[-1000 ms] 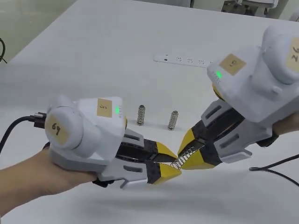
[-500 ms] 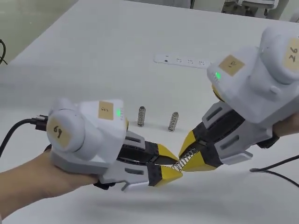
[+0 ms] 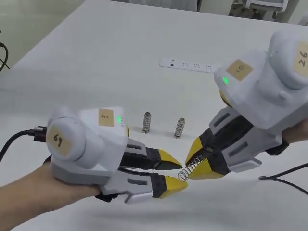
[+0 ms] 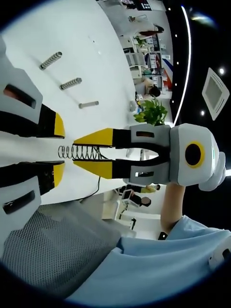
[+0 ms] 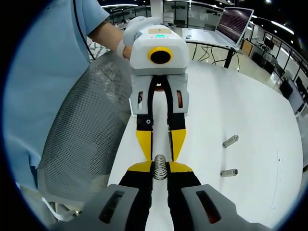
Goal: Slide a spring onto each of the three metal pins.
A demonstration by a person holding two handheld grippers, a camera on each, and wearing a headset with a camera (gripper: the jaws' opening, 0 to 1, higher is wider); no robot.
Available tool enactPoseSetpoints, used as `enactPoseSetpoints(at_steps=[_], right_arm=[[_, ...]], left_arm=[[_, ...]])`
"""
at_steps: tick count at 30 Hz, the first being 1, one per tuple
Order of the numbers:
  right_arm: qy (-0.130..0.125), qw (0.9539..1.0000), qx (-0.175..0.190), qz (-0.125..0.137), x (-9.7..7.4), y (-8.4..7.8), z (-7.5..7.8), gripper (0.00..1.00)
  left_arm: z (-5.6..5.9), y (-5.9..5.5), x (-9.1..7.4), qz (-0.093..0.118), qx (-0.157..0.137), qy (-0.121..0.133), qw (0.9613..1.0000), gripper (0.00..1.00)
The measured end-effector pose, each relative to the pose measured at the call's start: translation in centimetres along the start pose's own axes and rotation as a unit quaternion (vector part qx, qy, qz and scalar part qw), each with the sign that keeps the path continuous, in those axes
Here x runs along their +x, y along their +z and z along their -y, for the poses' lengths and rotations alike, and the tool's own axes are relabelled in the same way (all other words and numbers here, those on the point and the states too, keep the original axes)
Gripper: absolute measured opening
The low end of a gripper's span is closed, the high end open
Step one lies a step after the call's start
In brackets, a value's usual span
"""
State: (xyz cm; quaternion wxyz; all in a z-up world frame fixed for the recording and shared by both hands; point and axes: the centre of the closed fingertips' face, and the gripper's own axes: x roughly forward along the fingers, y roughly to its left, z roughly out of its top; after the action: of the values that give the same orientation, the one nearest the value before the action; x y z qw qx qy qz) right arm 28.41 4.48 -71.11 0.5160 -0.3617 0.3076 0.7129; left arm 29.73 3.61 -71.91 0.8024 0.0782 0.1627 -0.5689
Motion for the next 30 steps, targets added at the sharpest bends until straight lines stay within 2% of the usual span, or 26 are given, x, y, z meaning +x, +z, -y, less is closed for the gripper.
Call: enactPoseSetpoints(at_steps=[3,11,21,28,30], right_arm=[[0.0,1.0,0.001,-0.001,0.1,0.0,0.0,0.08],[-0.001,1.0,0.0,0.001,0.2,-0.1,0.3,0.08],[0.0,1.0,0.0,-0.001,0.1,-0.3,0.4,0.08],[-0.001,1.0,0.001,-0.003,0.0,-0.5,0.5,0.08],[-0.002,1.0,0.003,-0.002,-0.1,-0.6,0.6,0.08]], left_arm=[[0.0,-0.1,-0.2,0.002,-0.008,0.006,0.9999,0.15],[-0.9,-0.7,-1.1,0.006,-0.042,0.041,0.9983,0.3],[-2.4,-1.3,-2.4,0.009,-0.06,0.085,0.9946,0.55],[-3.7,-2.1,-3.4,0.006,-0.083,0.123,0.9889,0.83],[-4.0,-2.3,-3.6,0.006,-0.087,0.131,0.9875,0.89]])
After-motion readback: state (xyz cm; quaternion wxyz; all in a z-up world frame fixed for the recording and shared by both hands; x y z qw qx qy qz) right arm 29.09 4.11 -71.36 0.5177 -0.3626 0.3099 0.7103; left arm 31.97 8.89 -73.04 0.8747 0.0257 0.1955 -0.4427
